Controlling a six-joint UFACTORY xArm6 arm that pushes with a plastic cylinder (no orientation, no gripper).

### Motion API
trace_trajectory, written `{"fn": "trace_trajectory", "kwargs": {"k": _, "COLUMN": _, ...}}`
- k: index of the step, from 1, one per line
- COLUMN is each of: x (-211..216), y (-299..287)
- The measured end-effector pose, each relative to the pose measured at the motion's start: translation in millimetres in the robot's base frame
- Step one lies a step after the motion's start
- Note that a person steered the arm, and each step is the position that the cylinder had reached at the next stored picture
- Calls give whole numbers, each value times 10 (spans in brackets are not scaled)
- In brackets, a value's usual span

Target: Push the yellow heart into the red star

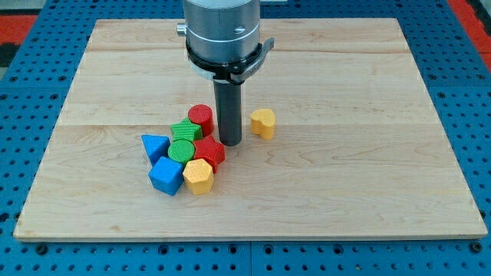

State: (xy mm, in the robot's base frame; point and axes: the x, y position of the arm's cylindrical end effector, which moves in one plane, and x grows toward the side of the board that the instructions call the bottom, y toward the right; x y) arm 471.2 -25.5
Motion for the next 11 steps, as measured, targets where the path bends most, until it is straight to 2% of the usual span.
{"fn": "trace_trajectory", "kwargs": {"k": 1, "x": 44, "y": 289}}
{"fn": "trace_trajectory", "kwargs": {"k": 3, "x": 120, "y": 1271}}
{"fn": "trace_trajectory", "kwargs": {"k": 4, "x": -121, "y": 1450}}
{"fn": "trace_trajectory", "kwargs": {"k": 5, "x": -321, "y": 1274}}
{"fn": "trace_trajectory", "kwargs": {"k": 6, "x": -21, "y": 615}}
{"fn": "trace_trajectory", "kwargs": {"k": 7, "x": 12, "y": 194}}
{"fn": "trace_trajectory", "kwargs": {"k": 8, "x": -188, "y": 581}}
{"fn": "trace_trajectory", "kwargs": {"k": 9, "x": -557, "y": 618}}
{"fn": "trace_trajectory", "kwargs": {"k": 10, "x": -473, "y": 4}}
{"fn": "trace_trajectory", "kwargs": {"k": 11, "x": -189, "y": -270}}
